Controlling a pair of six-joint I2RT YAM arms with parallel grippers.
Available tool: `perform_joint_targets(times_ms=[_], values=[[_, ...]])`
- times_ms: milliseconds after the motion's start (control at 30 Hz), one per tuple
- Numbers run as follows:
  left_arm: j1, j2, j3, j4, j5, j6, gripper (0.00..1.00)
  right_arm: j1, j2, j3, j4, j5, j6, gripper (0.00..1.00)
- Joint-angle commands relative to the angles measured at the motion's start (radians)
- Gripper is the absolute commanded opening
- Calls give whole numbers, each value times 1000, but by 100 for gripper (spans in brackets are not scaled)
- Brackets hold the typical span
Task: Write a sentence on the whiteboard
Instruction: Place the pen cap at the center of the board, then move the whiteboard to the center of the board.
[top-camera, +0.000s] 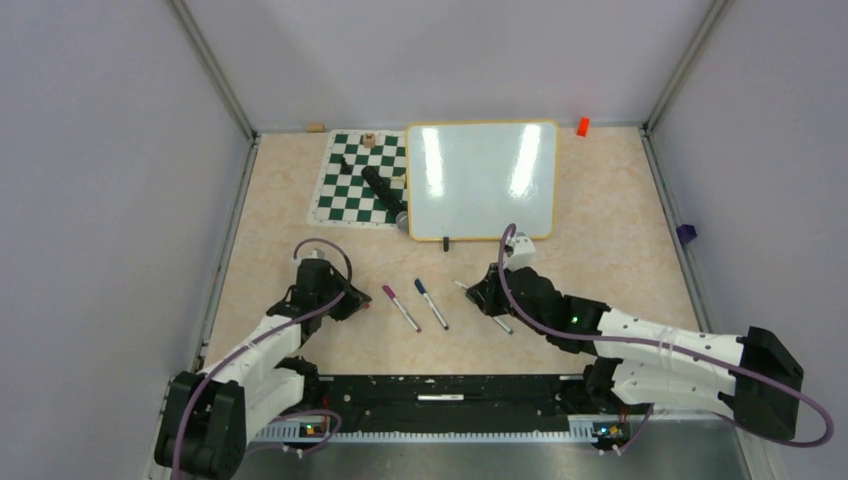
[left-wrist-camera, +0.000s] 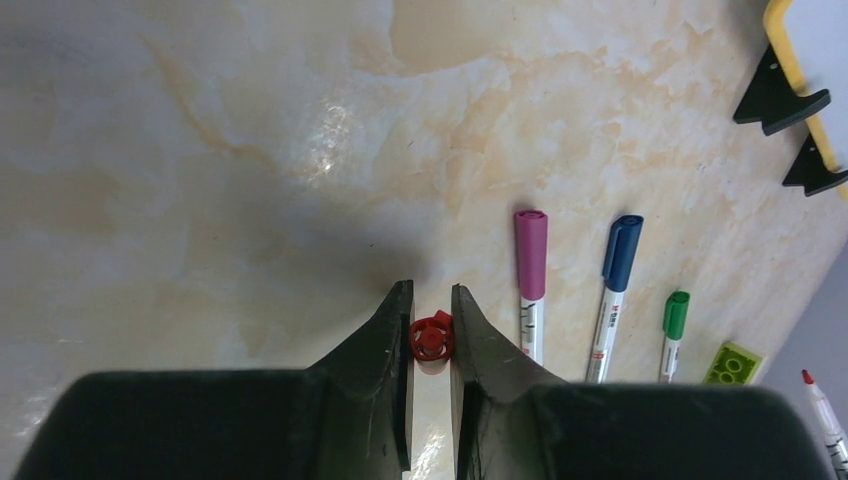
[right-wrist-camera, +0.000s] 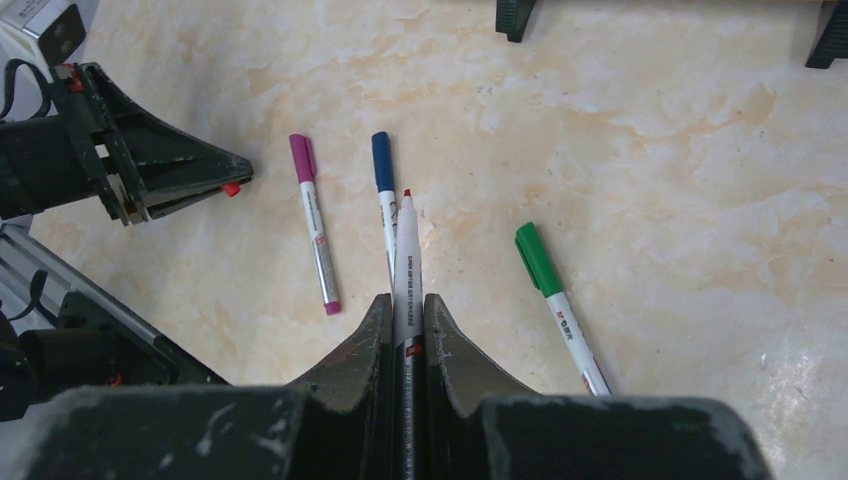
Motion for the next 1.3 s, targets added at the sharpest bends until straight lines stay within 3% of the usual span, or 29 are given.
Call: perform_joint_targets(times_ms=[0, 100, 200, 400, 700, 900, 933, 1000, 1033, 1267], values=[[4, -47, 47, -74, -47, 49, 14, -3, -3, 52, -42, 56, 31, 0], [4, -64, 63, -111, -58, 57, 20, -3, -7, 57, -61, 63, 41, 0], [4, -78, 79, -143, -58, 60, 33, -3, -2, 79, -96, 56, 50, 0], [4, -129, 102, -200, -62, 65, 49, -3, 57, 219, -296, 40, 70, 0], [4, -220, 167, -298, -32, 132, 64, -2, 114, 351, -541, 65, 212, 0], [4, -334, 177, -253, 101, 218, 68, -3, 141, 411, -670, 78, 263, 0], [4, -354, 174, -242, 111, 218, 73, -3, 132, 406, -673, 82, 269, 0], [4, -387, 163, -210, 151, 218, 95, -2, 104, 389, -673, 89, 284, 0], [4, -398, 158, -191, 172, 215, 98, -3, 86, 376, -673, 98, 293, 0], [4, -397, 127, 7, 339, 203, 99, -25, -72, 319, -583, 30, 230, 0]])
